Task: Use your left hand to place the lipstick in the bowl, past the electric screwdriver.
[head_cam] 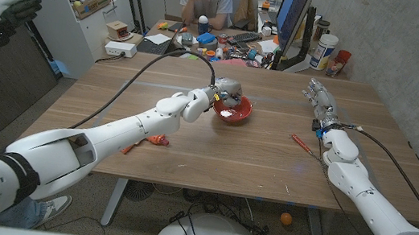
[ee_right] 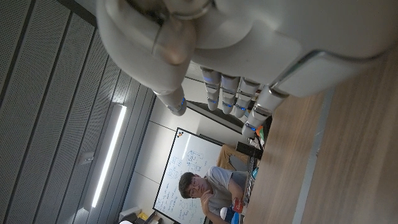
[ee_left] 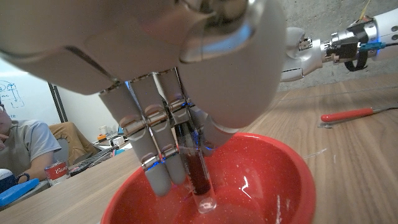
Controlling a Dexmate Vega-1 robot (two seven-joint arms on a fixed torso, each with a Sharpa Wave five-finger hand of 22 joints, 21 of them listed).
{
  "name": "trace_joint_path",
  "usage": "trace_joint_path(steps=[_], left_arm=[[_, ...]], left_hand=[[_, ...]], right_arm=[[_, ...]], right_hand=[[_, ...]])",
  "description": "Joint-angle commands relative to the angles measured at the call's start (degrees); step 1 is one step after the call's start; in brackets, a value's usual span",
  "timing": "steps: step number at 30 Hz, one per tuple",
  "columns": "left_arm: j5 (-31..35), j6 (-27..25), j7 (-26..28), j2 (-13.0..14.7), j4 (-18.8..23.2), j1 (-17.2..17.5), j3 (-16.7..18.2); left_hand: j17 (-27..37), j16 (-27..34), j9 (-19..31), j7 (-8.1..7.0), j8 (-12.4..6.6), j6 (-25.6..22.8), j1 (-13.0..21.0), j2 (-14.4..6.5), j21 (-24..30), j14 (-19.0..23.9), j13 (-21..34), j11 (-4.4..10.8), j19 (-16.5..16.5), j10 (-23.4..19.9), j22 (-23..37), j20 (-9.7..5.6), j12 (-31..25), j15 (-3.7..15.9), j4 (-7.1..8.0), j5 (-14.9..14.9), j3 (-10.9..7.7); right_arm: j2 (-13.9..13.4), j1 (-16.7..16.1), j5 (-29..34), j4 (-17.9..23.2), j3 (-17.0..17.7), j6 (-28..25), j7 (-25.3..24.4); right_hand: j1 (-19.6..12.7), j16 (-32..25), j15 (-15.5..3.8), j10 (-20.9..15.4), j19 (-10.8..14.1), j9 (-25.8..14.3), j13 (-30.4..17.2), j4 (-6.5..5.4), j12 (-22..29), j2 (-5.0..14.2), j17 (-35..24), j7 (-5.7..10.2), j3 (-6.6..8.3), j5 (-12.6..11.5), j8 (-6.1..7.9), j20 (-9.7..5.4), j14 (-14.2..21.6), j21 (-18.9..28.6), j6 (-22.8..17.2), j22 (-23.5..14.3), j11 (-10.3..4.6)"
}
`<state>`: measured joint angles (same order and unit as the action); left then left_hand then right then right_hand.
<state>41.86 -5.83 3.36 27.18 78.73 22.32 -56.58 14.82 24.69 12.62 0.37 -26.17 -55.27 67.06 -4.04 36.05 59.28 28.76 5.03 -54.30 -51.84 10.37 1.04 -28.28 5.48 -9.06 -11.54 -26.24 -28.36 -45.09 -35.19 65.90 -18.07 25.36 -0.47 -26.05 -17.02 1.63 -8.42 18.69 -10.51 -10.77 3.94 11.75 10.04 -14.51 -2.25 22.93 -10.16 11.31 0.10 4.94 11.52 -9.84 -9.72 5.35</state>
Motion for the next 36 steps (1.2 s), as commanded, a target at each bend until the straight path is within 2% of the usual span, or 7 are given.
trace_joint_path(steps=[1, 13, 15, 21, 24, 29, 36], left_arm=[[-1.35, 1.3, 3.83, -0.02, -2.13, 1.16, -0.42], [-2.06, 1.92, 5.05, -0.29, -3.73, 1.5, -0.92], [-2.3, 2.17, 4.79, -0.25, -3.76, 1.43, -1.0], [-2.32, 1.83, 2.55, 0.19, -3.0, 0.94, -1.34], [-3.08, 2.05, 0.83, 0.46, -2.66, 0.57, -1.16], [-3.42, 1.96, -0.66, 0.83, -2.01, 0.33, -1.01], [-3.64, 1.84, -0.79, 1.31, -0.95, 0.64, -0.49]], left_hand=[[0.13, -0.02, 0.31, -1.17, -0.71, -1.63, 0.06, -0.57, 0.32, 3.71, 0.26, 3.91, 0.09, -4.05, 0.19, -0.1, -0.04, 4.5, -0.02, -0.34, -0.57], [0.31, -0.44, 0.27, -1.42, -0.8, -1.53, -0.19, -0.45, 0.5, 3.18, 0.52, 4.52, 0.35, -3.93, 0.17, 0.07, 0.39, 4.2, -0.06, -0.37, -0.55], [0.2, -1.64, 0.24, -2.48, 0.18, 1.13, -1.51, -0.11, 0.47, 0.78, 0.28, 4.45, 1.08, -1.29, 0.16, 0.49, 2.15, 3.1, 0.48, -0.33, 0.14], [-1.13, -6.58, -0.13, -4.16, 4.71, 11.33, -8.29, 1.94, -0.75, -8.35, -2.22, 3.03, 5.04, 8.04, 0.04, 3.59, 9.38, -0.25, 2.2, -0.65, 2.97], [-1.43, -8.96, -0.31, -3.63, 6.63, 14.65, -11.71, 2.34, -1.91, -13.1, -2.9, 1.49, 7.38, 11.68, -0.01, 5.41, 11.91, -3.01, 2.95, -0.77, 4.11], [-1.56, -10.36, -0.38, -3.01, 7.65, 16.04, -14.12, 2.38, -3.78, -15.92, -2.82, 0.44, 11.22, 13.77, -0.06, 7.89, 13.04, -4.67, 3.51, -0.69, 4.78], [-1.7, -11.38, -0.43, -2.51, 8.52, 17.2, -16.16, 2.56, -5.18, -18.03, -2.74, -0.31, 13.75, 15.02, -0.08, 9.56, 13.67, -6.04, 3.98, -0.46, 5.39]], right_arm=[[1.4, 1.36, -0.18, -3.59, 0.03, 2.86, 1.48], [3.28, 2.99, -0.35, -8.38, -0.02, 7.49, 3.75], [3.32, 2.97, -0.49, -8.49, 0.0, 7.59, 3.91], [3.26, 2.8, -0.58, -8.25, -0.03, 7.45, 3.83], [3.24, 2.76, -0.55, -8.12, -0.03, 7.45, 3.73], [3.19, 2.77, -0.62, -7.88, -0.1, 7.25, 3.85], [2.99, 2.73, -0.47, -7.27, -0.3, 6.71, 3.78]], right_hand=[[0.04, -0.38, -0.08, -0.37, 0.6, -0.27, -0.25, -0.05, 0.22, -0.18, -0.18, -0.1, -0.16, 0.08, 0.16, -0.25, 0.35, 0.28, -0.74, -0.21, -0.06], [0.03, -0.51, -0.42, -0.84, 1.0, -0.28, -0.25, -0.03, 0.31, -0.17, -0.26, -0.07, -0.21, 0.06, 0.31, -0.25, 0.76, 0.34, -1.4, -0.21, -0.21], [0.03, -0.51, -0.45, -0.94, 1.02, -0.29, -0.25, -0.02, 0.34, -0.17, -0.26, -0.06, -0.22, 0.05, 0.32, -0.28, 0.79, 0.33, -1.47, -0.21, -0.15], [0.03, -0.52, -0.43, -1.07, 1.08, -0.29, -0.26, -0.01, 0.34, -0.16, -0.29, -0.04, -0.24, 0.04, 0.29, -0.22, 0.84, 0.32, -1.52, -0.2, -0.12], [0.03, -0.52, -0.4, -1.11, 1.07, -0.29, -0.26, -0.02, 0.34, -0.16, -0.31, 0.02, -0.25, 0.04, 0.28, -0.24, 0.87, 0.29, -1.57, -0.2, -0.27], [0.03, -0.54, -0.31, -1.09, 1.09, -0.3, -0.26, -0.01, 0.29, -0.13, -0.34, 0.08, -0.25, 0.02, 0.29, -0.16, 0.94, 0.27, -1.68, -0.21, -0.21], [0.04, -0.57, -0.29, -1.27, 1.03, -0.3, -0.27, -0.02, 0.32, -0.13, -0.37, 0.27, -0.28, 0.01, 0.27, 0.02, 1.04, 0.21, -1.75, -0.21, -0.11]])
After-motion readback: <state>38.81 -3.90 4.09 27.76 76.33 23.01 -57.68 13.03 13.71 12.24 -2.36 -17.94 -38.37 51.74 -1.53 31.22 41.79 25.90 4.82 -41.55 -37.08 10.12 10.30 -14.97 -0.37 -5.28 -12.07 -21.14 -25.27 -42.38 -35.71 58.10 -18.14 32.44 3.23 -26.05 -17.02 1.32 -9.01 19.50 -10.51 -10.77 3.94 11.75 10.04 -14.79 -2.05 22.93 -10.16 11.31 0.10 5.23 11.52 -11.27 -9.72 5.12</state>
